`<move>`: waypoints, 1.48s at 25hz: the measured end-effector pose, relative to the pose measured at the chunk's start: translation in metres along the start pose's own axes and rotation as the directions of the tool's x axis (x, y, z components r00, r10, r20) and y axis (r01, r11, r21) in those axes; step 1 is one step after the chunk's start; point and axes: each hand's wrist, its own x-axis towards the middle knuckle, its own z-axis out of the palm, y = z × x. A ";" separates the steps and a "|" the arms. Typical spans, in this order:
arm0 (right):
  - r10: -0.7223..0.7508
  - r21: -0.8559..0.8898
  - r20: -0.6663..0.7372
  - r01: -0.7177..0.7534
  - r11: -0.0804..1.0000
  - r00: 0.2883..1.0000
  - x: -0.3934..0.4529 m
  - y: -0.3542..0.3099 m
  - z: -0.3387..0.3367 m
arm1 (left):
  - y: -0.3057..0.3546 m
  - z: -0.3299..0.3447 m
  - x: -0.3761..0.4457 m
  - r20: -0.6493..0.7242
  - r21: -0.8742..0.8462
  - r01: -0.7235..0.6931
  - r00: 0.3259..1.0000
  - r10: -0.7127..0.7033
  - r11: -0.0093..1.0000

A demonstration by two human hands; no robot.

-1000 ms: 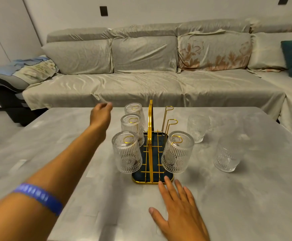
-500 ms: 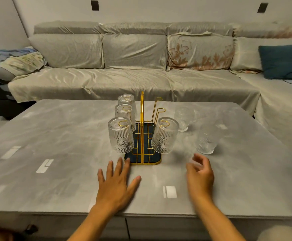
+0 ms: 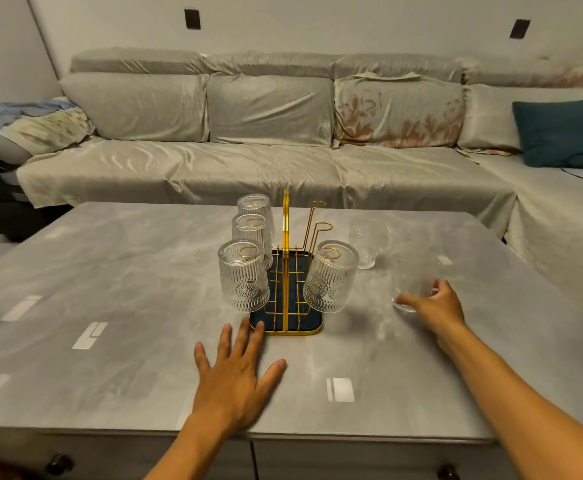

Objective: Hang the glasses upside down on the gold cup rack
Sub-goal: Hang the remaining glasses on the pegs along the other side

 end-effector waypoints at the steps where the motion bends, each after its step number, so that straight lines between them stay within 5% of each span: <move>1: -0.008 0.054 0.011 0.008 0.998 1.000 0.002 -0.008 -0.005 | 0.000 0.000 0.000 0.000 -0.003 0.001 1.000 -0.001 1.000; 7: -0.305 0.313 0.051 0.275 0.909 0.951 -0.004 -0.127 -0.045 | 0.001 -0.001 0.000 0.002 -0.013 0.009 1.000 -0.009 1.000; 13: -0.464 -0.060 0.172 0.479 0.876 0.869 -0.026 -0.233 -0.028 | 0.002 -0.005 0.000 0.050 0.012 0.006 0.999 -0.007 1.000; 23: -0.580 -0.338 0.258 0.635 0.695 0.772 -0.021 -0.209 0.041 | 0.003 -0.005 0.000 0.035 0.006 0.024 0.999 -0.025 1.000; 37: -0.399 -0.430 0.388 0.546 0.719 0.831 -0.003 -0.182 0.072 | 0.003 -0.004 0.000 0.039 0.014 0.033 0.999 -0.034 0.999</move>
